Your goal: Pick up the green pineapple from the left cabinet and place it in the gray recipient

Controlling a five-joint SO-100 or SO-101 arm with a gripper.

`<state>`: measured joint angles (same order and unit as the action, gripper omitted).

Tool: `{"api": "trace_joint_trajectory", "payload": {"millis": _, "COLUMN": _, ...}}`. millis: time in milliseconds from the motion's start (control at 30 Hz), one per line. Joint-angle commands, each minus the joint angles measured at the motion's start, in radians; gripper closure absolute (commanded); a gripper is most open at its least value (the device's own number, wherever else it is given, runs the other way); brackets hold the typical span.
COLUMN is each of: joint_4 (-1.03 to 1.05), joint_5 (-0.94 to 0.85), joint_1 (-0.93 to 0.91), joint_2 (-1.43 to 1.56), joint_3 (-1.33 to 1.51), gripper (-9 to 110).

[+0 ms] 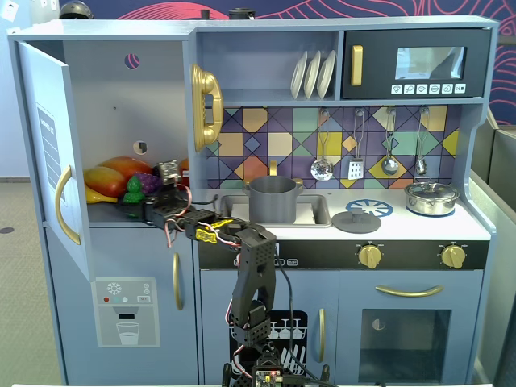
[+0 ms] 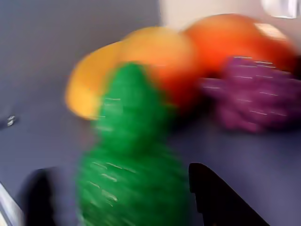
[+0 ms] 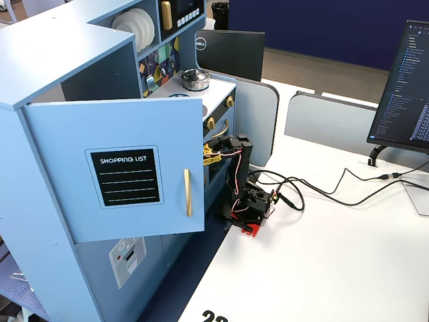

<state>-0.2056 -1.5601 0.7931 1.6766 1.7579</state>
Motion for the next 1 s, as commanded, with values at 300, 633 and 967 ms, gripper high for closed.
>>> {"api": "trace_joint_trajectory", "payload": {"millis": 300, "joint_4": -0.127, "joint_5": -0.087, "joint_1": 0.107, "joint_2": 0.483, "joint_3": 0.152, "gripper": 102}}
{"api": "trace_joint_trajectory", "payload": {"millis": 633, "joint_4": -0.12, "joint_5": -0.046, "joint_1": -0.121, "joint_2": 1.1, "joint_3": 0.502, "gripper": 102}}
{"api": "trace_joint_trajectory", "payload": {"millis": 967, "joint_4": 0.27, "joint_5": 0.095, "joint_1": -0.747, "joint_2": 1.152, "joint_3": 0.417, "gripper": 102}}
